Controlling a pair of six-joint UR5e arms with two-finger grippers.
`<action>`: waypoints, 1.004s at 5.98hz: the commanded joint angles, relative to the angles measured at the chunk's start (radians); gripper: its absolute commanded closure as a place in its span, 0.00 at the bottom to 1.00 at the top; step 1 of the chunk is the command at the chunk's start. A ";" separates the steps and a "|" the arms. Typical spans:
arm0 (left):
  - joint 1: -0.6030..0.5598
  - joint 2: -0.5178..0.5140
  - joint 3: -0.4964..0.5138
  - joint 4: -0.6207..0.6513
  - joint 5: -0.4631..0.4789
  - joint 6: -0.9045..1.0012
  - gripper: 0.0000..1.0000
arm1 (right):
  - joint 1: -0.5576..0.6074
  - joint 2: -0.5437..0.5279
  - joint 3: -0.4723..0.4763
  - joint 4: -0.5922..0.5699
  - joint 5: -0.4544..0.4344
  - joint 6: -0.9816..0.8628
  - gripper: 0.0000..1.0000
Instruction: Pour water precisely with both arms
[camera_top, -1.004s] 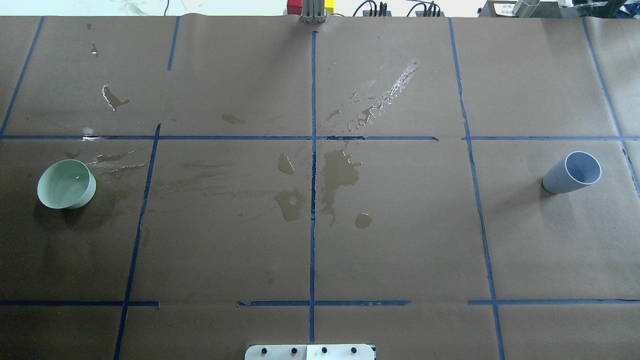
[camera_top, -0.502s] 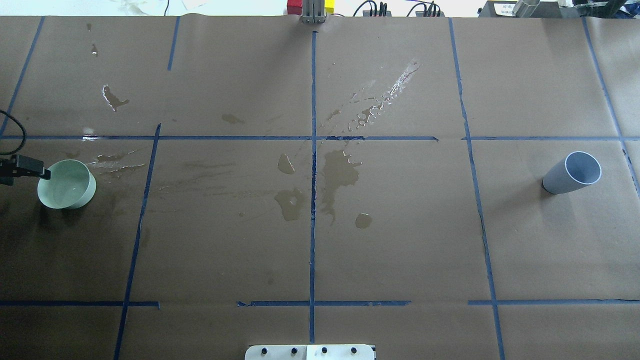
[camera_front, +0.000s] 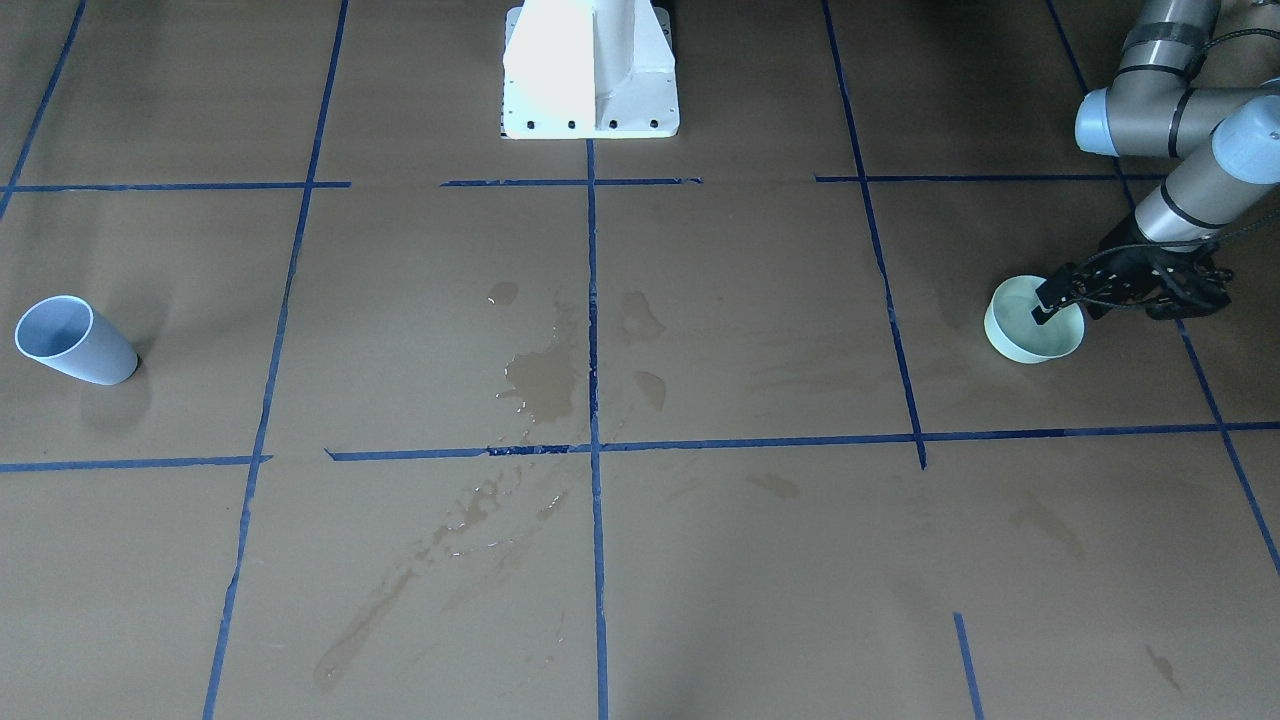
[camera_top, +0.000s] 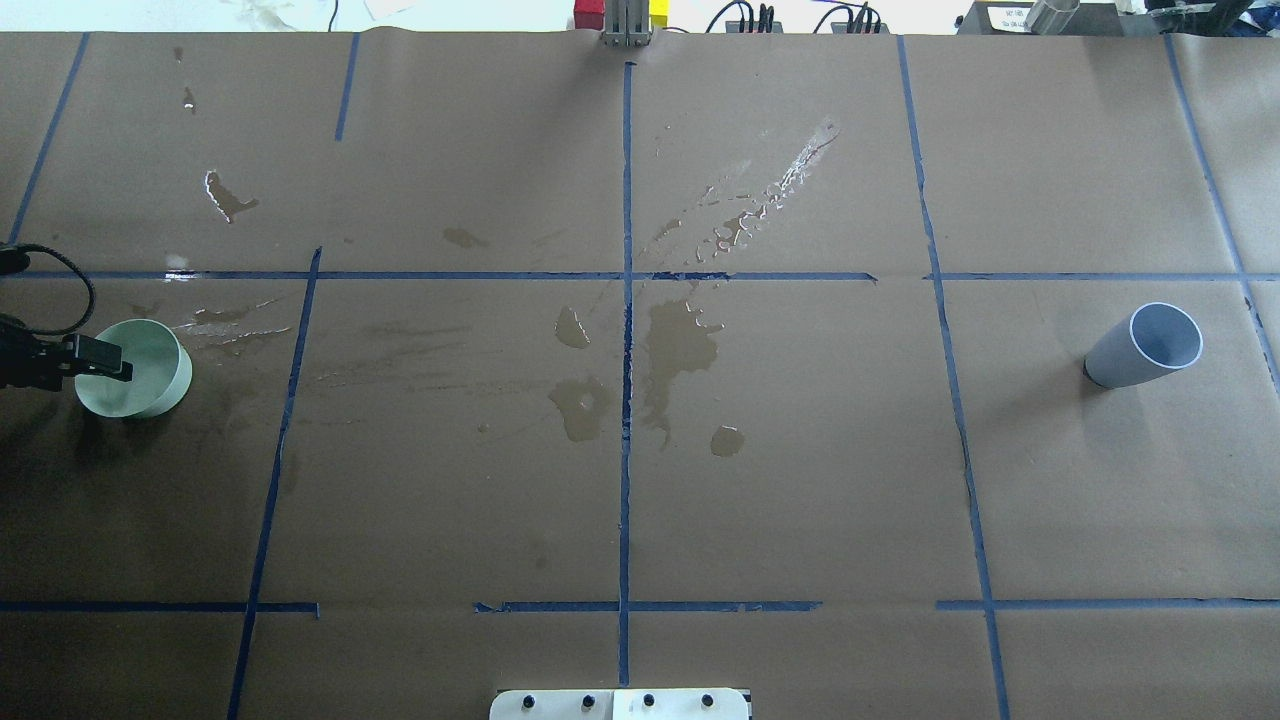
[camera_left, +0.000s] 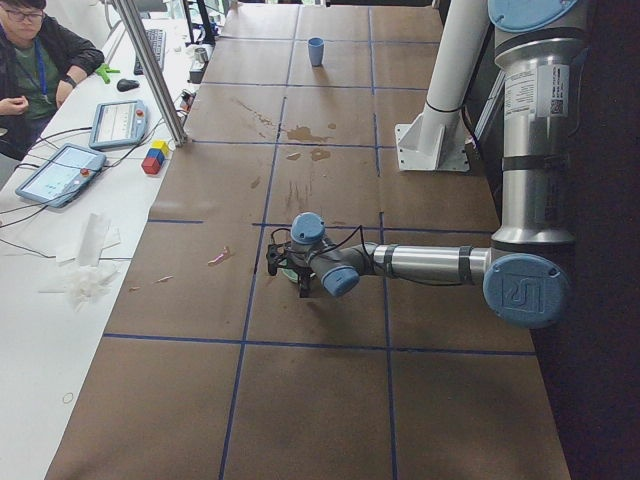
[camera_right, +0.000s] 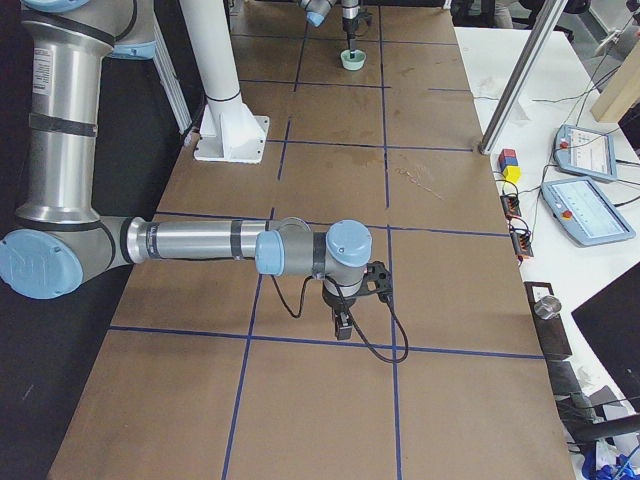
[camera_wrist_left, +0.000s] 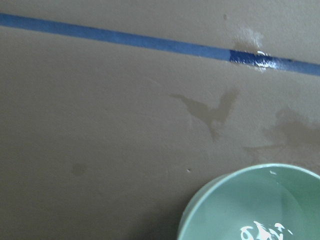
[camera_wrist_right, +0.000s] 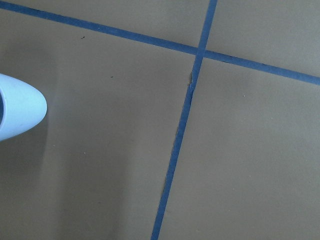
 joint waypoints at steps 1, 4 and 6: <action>0.003 0.002 0.001 0.002 0.001 0.001 0.93 | 0.000 0.000 0.000 0.001 -0.001 0.000 0.00; 0.001 -0.007 -0.039 0.011 -0.008 0.000 1.00 | 0.000 0.000 0.000 0.001 -0.002 0.000 0.00; 0.001 -0.084 -0.167 0.159 -0.007 -0.003 1.00 | 0.000 0.000 0.001 0.001 0.000 0.000 0.00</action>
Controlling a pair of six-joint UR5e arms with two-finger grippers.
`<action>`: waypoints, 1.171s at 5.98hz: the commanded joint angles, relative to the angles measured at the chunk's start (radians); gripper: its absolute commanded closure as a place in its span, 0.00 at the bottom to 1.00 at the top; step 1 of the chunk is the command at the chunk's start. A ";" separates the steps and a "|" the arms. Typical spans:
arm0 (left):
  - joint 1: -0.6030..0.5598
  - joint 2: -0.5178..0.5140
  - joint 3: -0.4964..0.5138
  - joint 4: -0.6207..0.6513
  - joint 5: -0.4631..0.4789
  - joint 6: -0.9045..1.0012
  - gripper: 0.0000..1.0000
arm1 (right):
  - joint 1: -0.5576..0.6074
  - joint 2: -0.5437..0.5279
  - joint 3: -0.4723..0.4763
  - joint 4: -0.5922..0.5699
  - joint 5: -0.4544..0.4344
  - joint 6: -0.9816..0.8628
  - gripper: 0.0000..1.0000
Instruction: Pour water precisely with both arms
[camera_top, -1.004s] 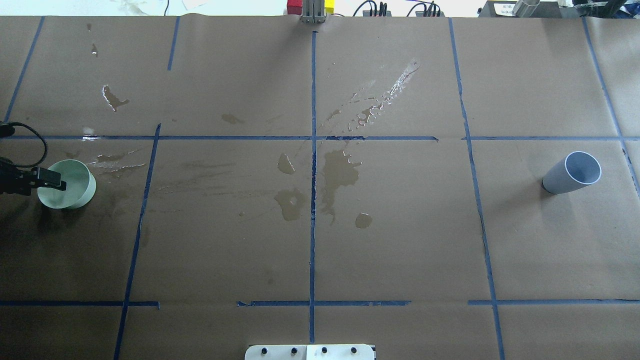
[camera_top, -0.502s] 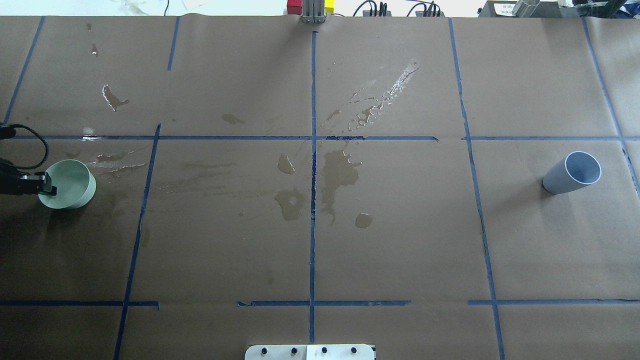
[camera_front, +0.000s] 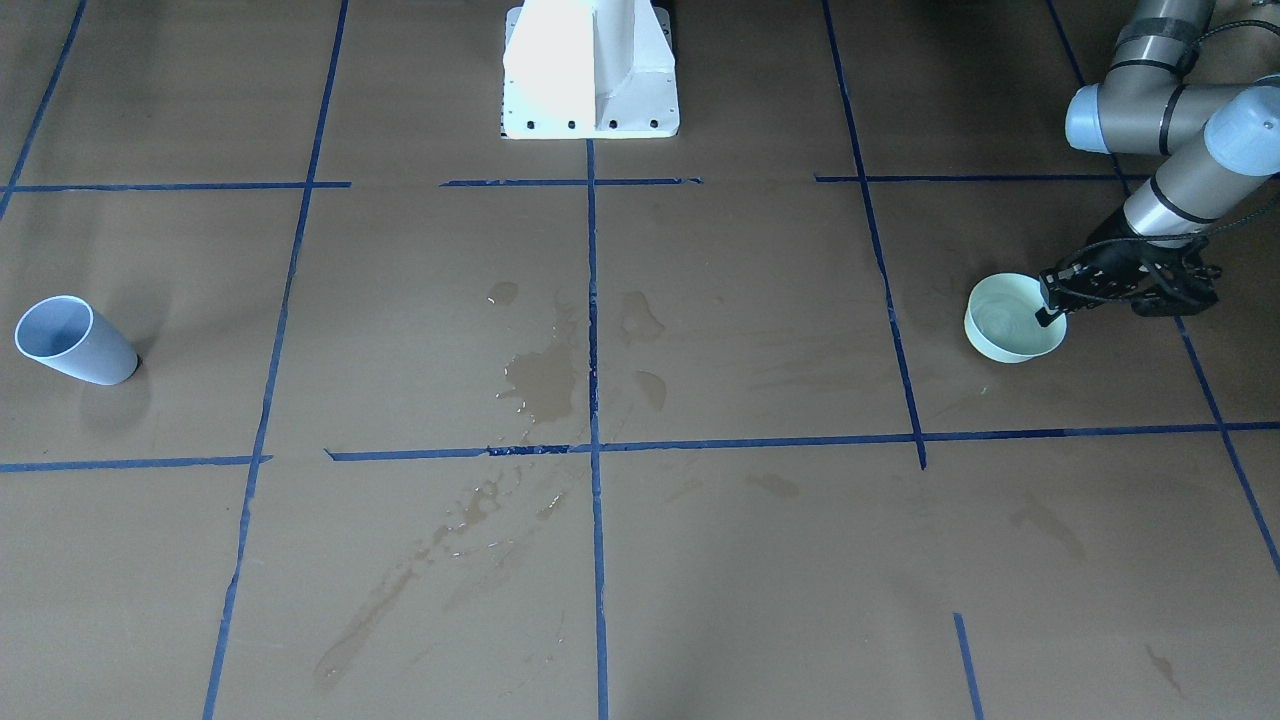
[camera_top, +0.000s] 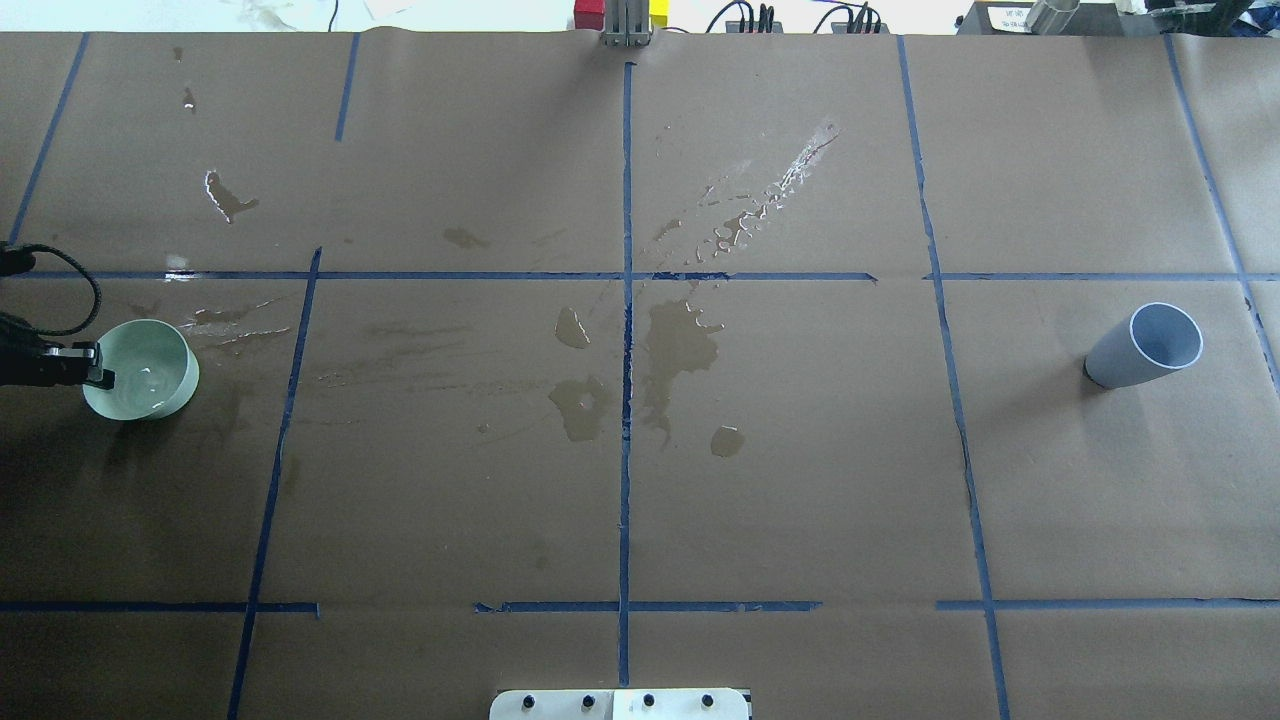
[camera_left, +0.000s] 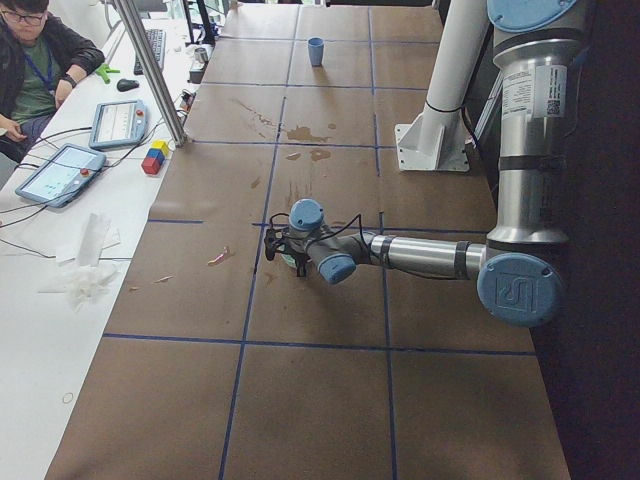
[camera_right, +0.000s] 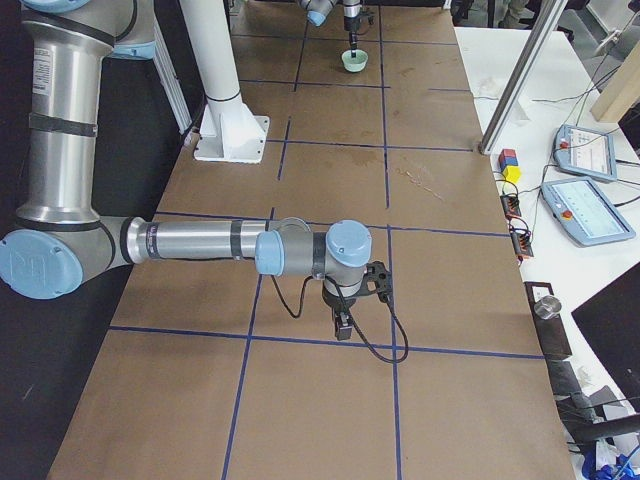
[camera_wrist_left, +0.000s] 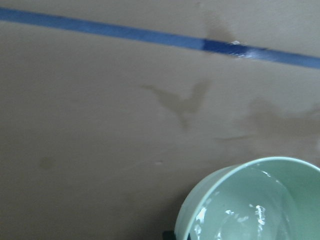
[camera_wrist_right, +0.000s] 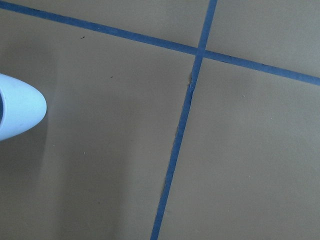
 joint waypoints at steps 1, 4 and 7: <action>0.011 -0.112 -0.185 0.260 0.007 -0.003 1.00 | 0.000 0.000 0.000 0.000 0.001 0.000 0.00; 0.264 -0.490 -0.199 0.583 0.123 -0.211 1.00 | 0.000 0.000 0.002 0.000 0.001 0.002 0.00; 0.339 -0.748 0.097 0.551 0.164 -0.337 1.00 | 0.000 0.000 0.002 -0.002 0.001 0.003 0.00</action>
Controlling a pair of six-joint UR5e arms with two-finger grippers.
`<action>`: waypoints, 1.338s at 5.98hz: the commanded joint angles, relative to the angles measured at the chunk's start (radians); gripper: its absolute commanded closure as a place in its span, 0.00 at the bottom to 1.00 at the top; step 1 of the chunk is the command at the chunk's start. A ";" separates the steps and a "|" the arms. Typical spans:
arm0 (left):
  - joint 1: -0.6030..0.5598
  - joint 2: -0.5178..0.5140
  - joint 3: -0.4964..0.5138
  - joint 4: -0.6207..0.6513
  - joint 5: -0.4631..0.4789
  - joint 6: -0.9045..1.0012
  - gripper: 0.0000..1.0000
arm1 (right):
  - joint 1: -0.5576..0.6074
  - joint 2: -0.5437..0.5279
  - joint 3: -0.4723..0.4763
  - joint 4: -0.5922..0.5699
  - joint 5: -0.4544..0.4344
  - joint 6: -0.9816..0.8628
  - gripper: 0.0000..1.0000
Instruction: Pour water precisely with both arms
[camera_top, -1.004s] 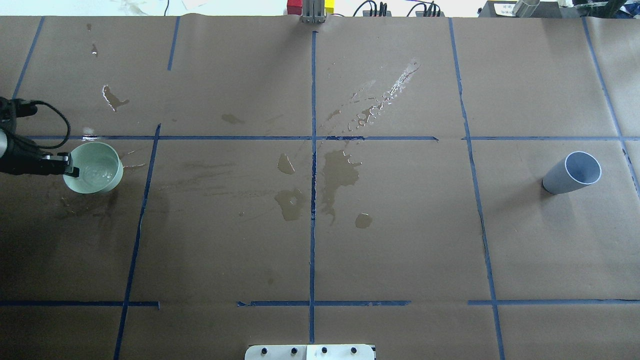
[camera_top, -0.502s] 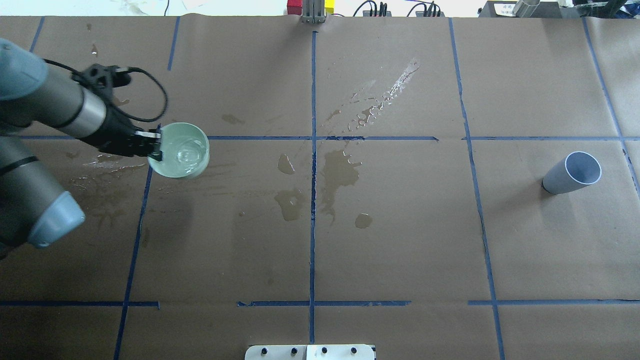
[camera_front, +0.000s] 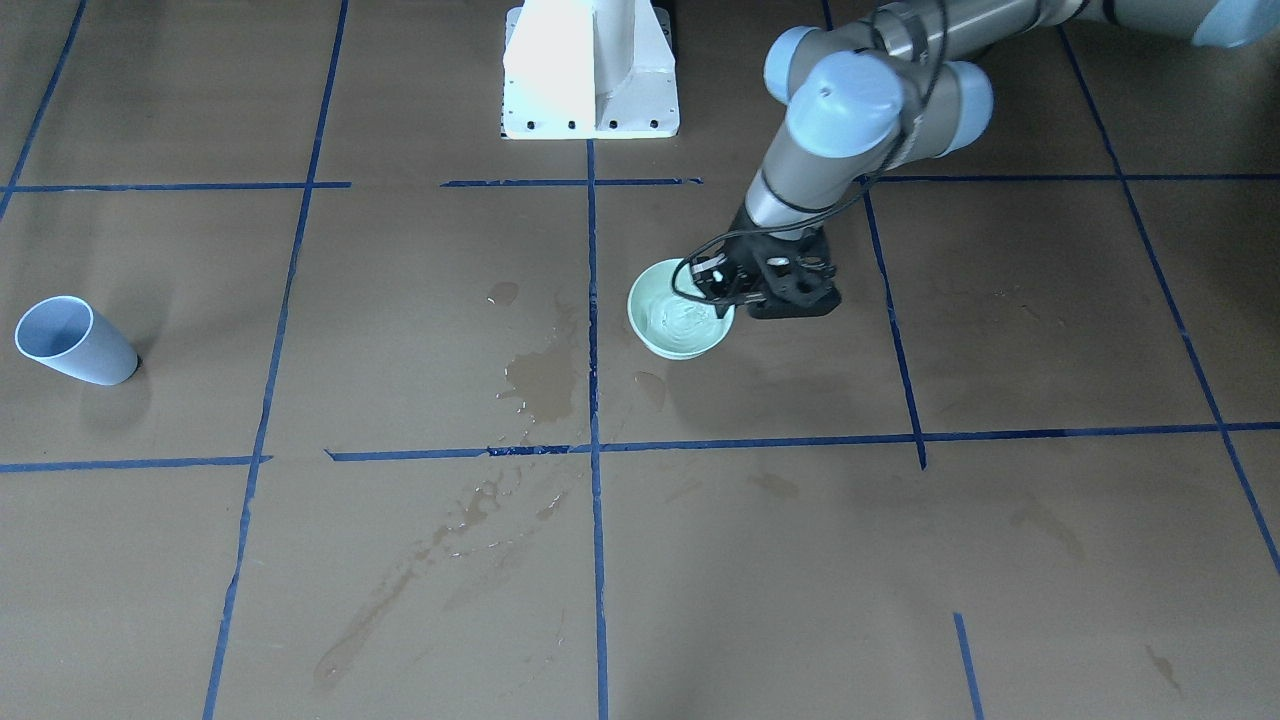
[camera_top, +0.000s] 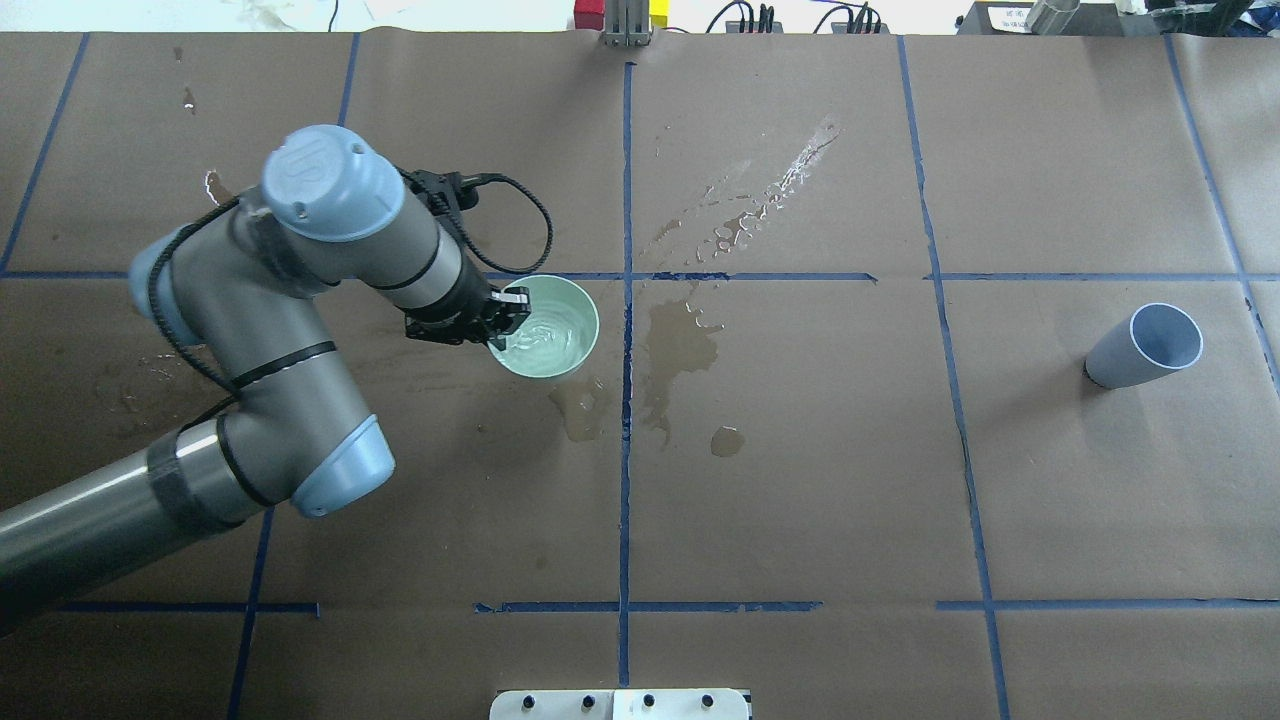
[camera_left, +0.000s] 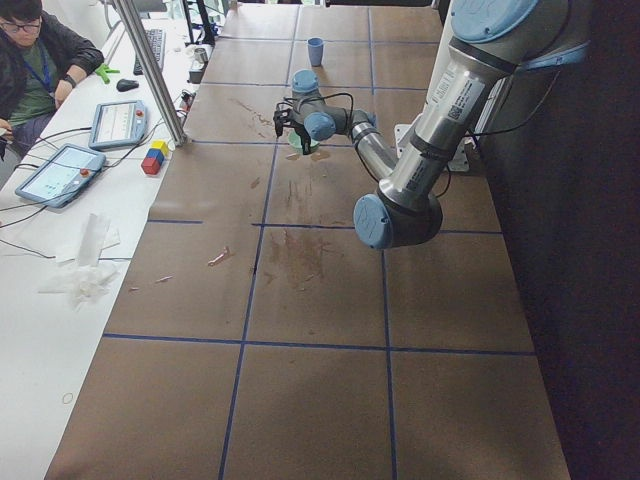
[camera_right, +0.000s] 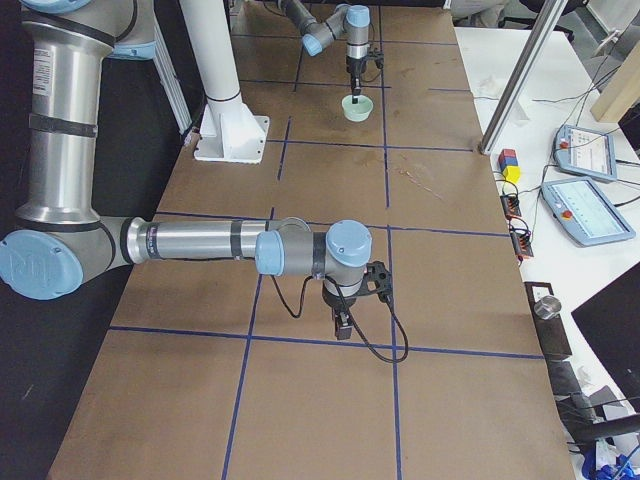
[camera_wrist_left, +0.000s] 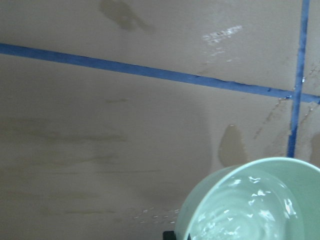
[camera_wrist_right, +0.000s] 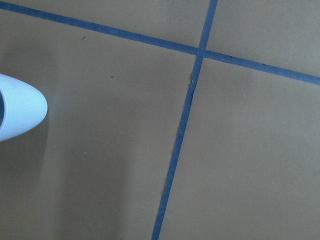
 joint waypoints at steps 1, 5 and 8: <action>0.057 -0.086 0.131 -0.051 0.072 -0.037 1.00 | 0.000 0.000 0.000 0.000 0.000 0.000 0.00; 0.091 -0.152 0.214 -0.057 0.096 -0.042 0.97 | 0.000 0.000 -0.001 0.000 0.000 -0.001 0.00; 0.092 -0.152 0.215 -0.056 0.096 -0.028 0.26 | 0.000 0.003 0.003 0.001 0.000 0.000 0.00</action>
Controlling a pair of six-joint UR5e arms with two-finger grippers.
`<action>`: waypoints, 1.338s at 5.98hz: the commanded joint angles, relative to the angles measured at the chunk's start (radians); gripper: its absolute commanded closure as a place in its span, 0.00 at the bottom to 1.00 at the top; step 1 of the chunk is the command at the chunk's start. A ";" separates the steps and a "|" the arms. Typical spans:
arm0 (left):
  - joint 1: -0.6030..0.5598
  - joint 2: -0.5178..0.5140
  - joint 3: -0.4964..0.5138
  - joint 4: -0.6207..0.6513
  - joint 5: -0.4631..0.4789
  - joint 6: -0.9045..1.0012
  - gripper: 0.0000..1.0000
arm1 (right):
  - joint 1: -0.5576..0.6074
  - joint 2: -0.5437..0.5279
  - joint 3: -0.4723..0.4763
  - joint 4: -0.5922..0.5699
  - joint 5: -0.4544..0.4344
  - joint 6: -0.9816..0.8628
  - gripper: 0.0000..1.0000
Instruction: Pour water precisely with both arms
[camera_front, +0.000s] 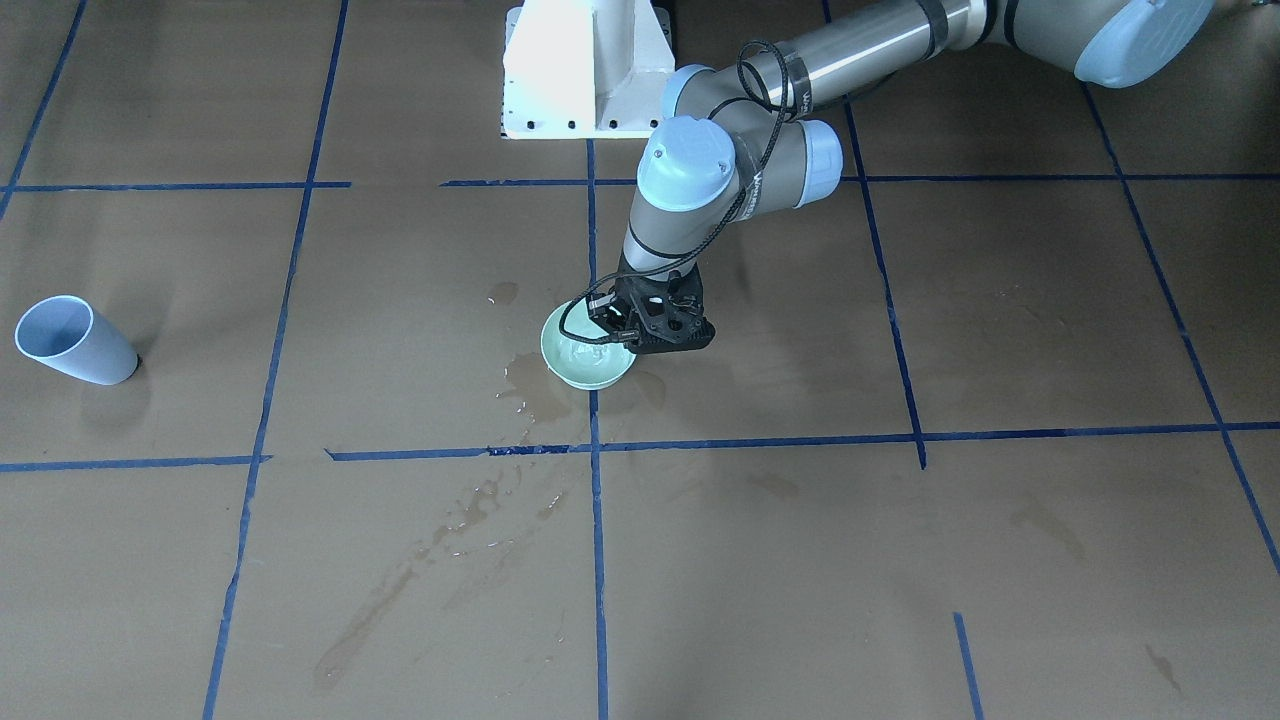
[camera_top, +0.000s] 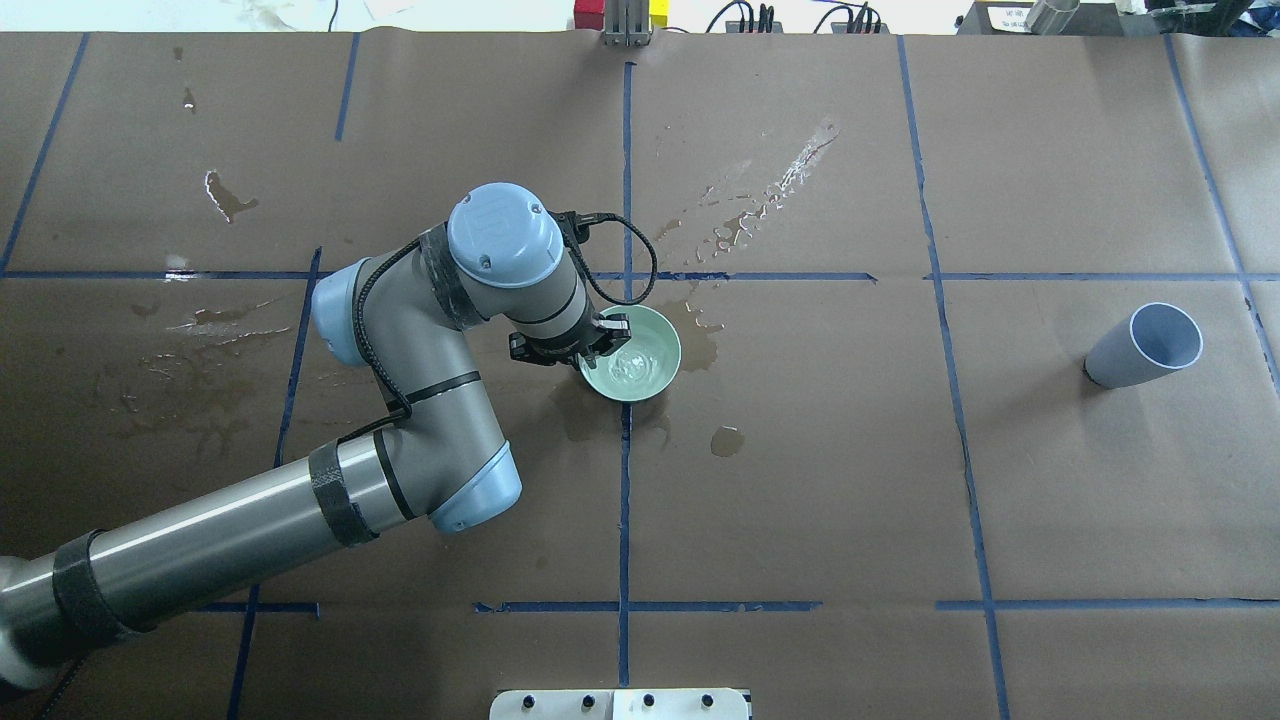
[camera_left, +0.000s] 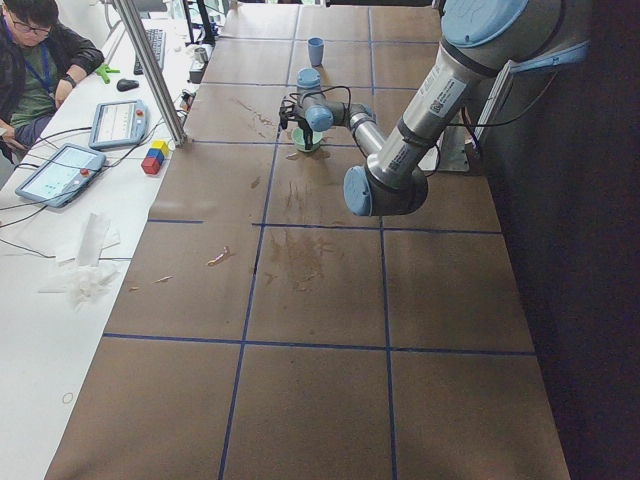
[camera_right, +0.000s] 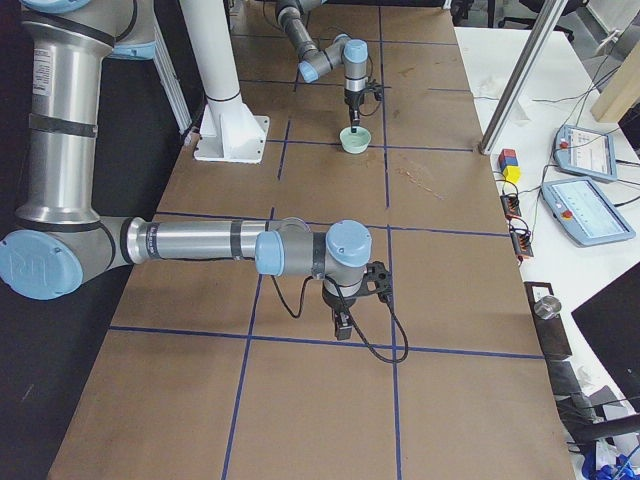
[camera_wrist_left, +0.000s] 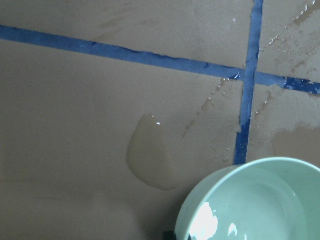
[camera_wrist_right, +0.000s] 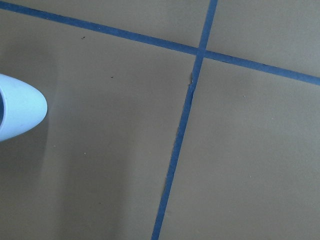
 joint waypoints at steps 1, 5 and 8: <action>-0.003 0.002 -0.012 0.004 0.000 0.010 0.02 | -0.002 0.004 0.011 0.002 0.000 0.001 0.00; -0.100 0.190 -0.219 0.029 -0.047 0.105 0.00 | -0.008 0.031 0.058 0.002 0.051 0.001 0.00; -0.203 0.366 -0.342 0.032 -0.141 0.276 0.00 | -0.037 0.036 0.123 0.057 0.069 0.161 0.00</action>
